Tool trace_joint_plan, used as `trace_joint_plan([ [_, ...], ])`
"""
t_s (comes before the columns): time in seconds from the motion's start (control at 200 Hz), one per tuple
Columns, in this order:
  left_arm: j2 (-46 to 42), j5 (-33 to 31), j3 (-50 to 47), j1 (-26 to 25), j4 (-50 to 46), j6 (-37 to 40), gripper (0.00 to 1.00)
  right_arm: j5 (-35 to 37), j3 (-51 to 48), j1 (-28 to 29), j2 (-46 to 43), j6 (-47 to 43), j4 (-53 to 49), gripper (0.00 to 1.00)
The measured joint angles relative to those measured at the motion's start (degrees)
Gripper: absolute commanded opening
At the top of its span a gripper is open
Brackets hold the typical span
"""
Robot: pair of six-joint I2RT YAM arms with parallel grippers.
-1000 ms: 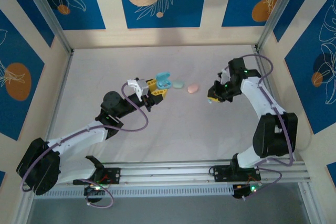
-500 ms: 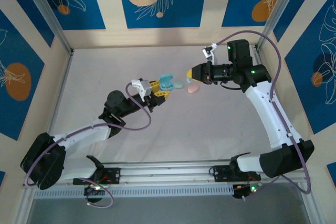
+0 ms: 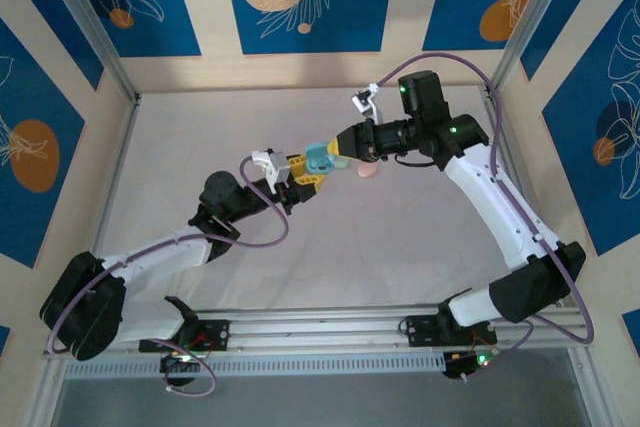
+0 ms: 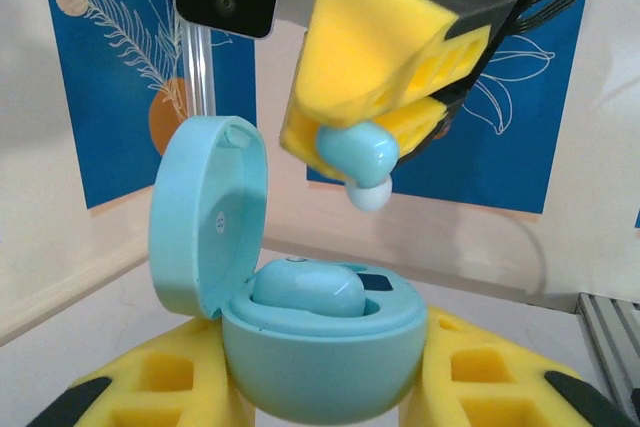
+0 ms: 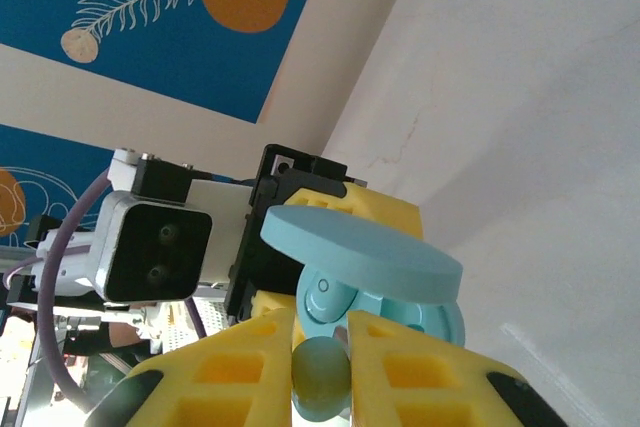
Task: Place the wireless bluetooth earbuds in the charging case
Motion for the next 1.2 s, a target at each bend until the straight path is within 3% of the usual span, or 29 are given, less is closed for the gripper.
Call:
trace_joint_plan([
  [1.201, 0.0, -0.1, 0.0, 0.0, 2.1, -1.5, 0.28, 1.7, 0.1, 1.8, 1.4, -0.3, 0.3, 0.18],
])
